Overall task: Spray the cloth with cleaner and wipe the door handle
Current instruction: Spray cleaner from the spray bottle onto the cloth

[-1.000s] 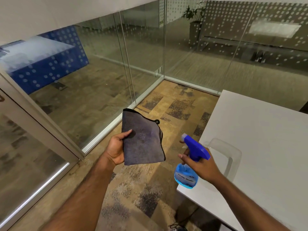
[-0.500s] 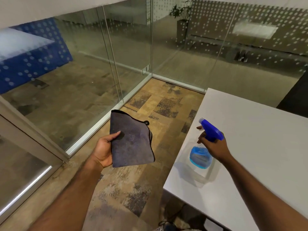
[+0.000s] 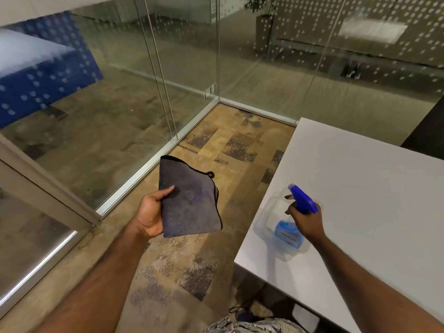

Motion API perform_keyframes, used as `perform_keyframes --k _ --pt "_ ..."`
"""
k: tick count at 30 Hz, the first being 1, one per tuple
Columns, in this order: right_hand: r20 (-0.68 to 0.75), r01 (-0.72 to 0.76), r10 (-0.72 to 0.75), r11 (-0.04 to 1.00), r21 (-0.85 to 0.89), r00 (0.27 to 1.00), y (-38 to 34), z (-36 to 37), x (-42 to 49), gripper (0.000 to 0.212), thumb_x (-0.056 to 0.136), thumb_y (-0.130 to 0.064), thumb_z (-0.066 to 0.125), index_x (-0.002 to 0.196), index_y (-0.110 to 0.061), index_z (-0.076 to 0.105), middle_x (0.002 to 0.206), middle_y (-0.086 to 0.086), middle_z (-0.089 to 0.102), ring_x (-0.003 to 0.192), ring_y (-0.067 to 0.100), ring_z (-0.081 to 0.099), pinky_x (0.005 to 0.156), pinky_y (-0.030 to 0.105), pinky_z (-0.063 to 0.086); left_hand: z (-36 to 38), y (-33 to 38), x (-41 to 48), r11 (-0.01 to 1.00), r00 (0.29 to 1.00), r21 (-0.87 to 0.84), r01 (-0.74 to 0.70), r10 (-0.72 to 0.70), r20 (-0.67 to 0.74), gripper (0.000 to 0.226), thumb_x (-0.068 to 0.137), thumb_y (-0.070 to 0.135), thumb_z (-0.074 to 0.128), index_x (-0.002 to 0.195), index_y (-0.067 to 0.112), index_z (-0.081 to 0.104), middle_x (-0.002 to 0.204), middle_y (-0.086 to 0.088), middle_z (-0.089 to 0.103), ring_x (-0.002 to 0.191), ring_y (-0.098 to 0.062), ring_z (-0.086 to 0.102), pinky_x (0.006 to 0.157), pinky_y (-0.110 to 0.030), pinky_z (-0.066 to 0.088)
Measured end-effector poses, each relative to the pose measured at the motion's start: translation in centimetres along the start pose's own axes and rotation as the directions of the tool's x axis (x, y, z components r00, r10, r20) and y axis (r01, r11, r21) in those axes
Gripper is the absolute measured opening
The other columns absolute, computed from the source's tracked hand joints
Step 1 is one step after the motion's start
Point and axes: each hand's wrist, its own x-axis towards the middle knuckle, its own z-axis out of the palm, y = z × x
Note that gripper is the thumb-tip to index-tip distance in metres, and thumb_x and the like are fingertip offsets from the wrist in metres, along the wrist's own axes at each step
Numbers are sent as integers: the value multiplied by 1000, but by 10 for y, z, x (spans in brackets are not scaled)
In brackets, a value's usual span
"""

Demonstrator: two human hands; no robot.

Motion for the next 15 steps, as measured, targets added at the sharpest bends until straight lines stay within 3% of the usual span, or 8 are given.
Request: perform_keyframes --k 4,8,12,15 --pt "9 14 -14 999 33 1000 -4 6 -5 46 82 12 65 99 -31 66 89 5 72 79 37 68 74 42 58 1 -4 0 999 999 -6 37 -37 3 38 85 23 55 116 5 66 106 -14 76 91 -30 75 75 -38 62" --pt "73 2 -5 999 48 997 -4 6 -8 39 86 10 64 104 -24 64 92 20 69 83 47 65 79 53 57 0 -9 1 998 998 -3 69 -69 0 40 84 24 56 119 6 63 106 -14 76 92 -30 75 77 -38 60" --pt "110 -75 69 996 43 991 3 2 -9 30 87 3 68 114 -9 63 97 22 69 91 42 67 89 59 55 2 -13 3 996 996 -11 94 -94 5 40 83 23 57 119 5 63 103 -14 76 89 -31 75 72 -39 62" --pt "93 -87 87 996 -1 992 7 2 -12 43 85 -5 74 125 -2 57 108 15 69 100 33 67 93 53 56 3 -15 3 994 994 -12 111 -110 12 40 83 23 58 118 5 64 104 -15 76 89 -31 75 72 -40 62"
